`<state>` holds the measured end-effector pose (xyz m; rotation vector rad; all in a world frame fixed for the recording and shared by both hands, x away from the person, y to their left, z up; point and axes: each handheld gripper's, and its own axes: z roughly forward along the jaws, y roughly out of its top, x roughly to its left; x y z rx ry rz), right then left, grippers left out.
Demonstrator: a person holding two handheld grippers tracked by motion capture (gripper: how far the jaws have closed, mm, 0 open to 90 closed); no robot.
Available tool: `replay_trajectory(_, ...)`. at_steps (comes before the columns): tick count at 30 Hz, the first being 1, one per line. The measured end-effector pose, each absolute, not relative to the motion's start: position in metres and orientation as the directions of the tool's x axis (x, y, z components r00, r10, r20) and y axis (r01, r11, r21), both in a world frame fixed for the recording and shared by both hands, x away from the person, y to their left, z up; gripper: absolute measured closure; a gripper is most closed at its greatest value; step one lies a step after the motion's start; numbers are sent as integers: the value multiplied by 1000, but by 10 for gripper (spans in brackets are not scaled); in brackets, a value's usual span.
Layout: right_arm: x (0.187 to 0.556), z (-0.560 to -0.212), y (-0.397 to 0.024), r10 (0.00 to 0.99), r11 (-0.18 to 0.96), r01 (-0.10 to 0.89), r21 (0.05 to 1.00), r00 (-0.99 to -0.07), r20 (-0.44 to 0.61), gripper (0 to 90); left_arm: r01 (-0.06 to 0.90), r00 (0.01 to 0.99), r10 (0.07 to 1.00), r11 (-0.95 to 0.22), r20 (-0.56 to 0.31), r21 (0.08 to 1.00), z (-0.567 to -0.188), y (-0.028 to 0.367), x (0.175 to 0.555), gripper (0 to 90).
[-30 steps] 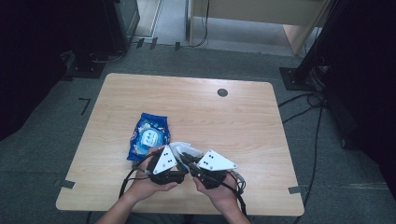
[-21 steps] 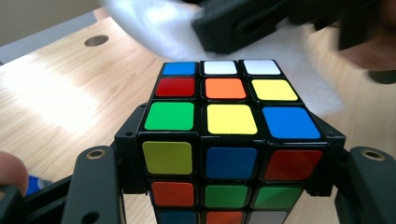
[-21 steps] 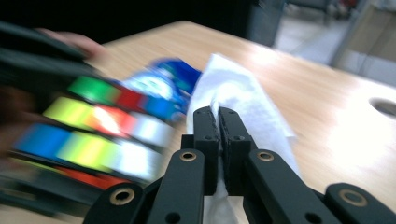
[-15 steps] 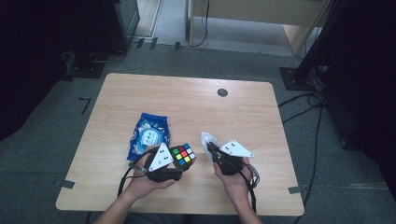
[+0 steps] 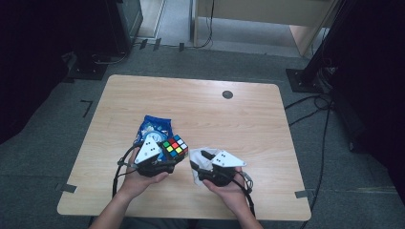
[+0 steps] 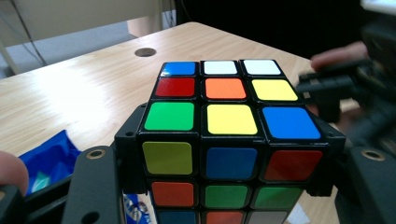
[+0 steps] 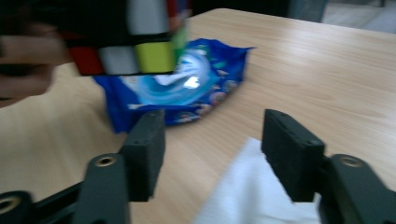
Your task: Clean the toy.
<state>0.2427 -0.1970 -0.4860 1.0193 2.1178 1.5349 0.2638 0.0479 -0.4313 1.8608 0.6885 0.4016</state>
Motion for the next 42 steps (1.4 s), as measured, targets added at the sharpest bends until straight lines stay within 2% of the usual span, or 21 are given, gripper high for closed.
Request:
replay_trajectory(3,236,-487,-180,697,156,334,929,-704,136,257,278,774,631,-262,-54,924,-430,46,263,341)
replay_trajectory(5,232,-485,-171,694,135,316,939,-707,138,231,280,777,627,-262,-58,923,-430,44,262,341)
replay_trajectory(12,223,-479,-152,718,96,247,964,-688,105,236,284,790,610,-279,-59,917,-431,31,256,341)
replay_trajectory(18,221,-478,-153,758,46,232,972,-642,117,328,289,795,603,-284,-64,914,-430,26,253,341)
replay_trajectory(27,219,-477,-155,777,63,236,970,-621,101,347,338,800,580,-221,-156,915,-429,31,258,324)
replay_trajectory(42,219,-478,-155,788,57,234,971,-607,100,330,311,807,581,-270,-104,911,-427,26,252,343)
